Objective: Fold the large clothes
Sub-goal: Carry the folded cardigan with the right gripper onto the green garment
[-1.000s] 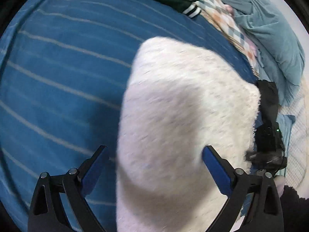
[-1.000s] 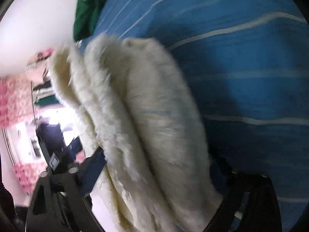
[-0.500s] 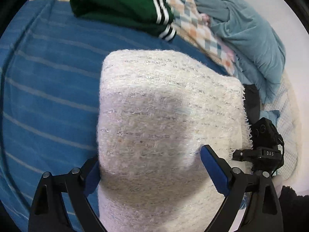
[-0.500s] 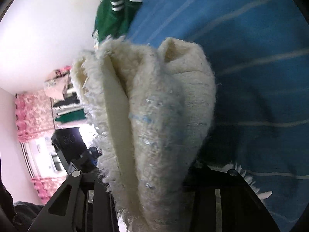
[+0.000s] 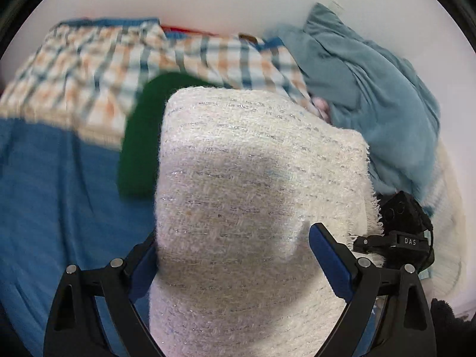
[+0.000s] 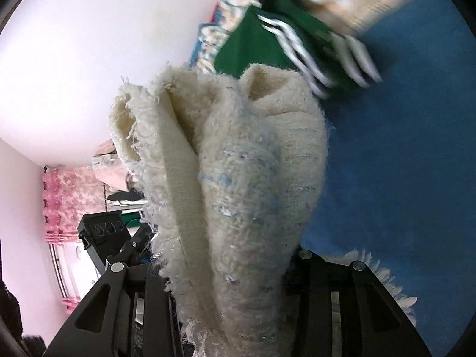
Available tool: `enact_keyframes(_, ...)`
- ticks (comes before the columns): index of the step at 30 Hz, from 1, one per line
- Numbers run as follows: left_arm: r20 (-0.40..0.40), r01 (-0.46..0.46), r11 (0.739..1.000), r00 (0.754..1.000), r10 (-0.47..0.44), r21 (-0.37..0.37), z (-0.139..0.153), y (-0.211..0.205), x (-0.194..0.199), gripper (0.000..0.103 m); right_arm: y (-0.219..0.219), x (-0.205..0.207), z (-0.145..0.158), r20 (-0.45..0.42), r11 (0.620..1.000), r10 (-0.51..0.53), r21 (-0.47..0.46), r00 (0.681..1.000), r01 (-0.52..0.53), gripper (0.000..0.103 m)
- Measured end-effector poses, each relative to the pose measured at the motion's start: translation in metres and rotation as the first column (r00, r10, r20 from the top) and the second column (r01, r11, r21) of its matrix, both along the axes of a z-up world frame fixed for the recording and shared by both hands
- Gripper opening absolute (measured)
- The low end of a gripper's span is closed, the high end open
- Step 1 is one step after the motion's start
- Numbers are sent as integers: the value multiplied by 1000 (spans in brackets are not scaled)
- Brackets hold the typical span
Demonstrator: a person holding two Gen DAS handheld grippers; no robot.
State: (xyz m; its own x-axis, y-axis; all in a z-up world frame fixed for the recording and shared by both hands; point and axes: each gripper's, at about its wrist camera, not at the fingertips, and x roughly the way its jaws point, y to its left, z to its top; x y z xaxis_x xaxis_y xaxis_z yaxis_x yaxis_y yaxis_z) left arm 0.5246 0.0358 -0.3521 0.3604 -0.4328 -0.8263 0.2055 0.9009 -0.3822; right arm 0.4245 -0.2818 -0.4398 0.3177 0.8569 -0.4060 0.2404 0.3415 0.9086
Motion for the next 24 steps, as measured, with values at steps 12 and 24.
enact_keyframes(12,-41,-37,989,998,43,142,-99,5,213,94,16,247,-106,-94,996,55,-69,994,-62,42)
enact_keyframes(24,88,-149,940,988,128,306,-63,10,173,95,25,215,-8,-51,676,43,-734,998,-66,92)
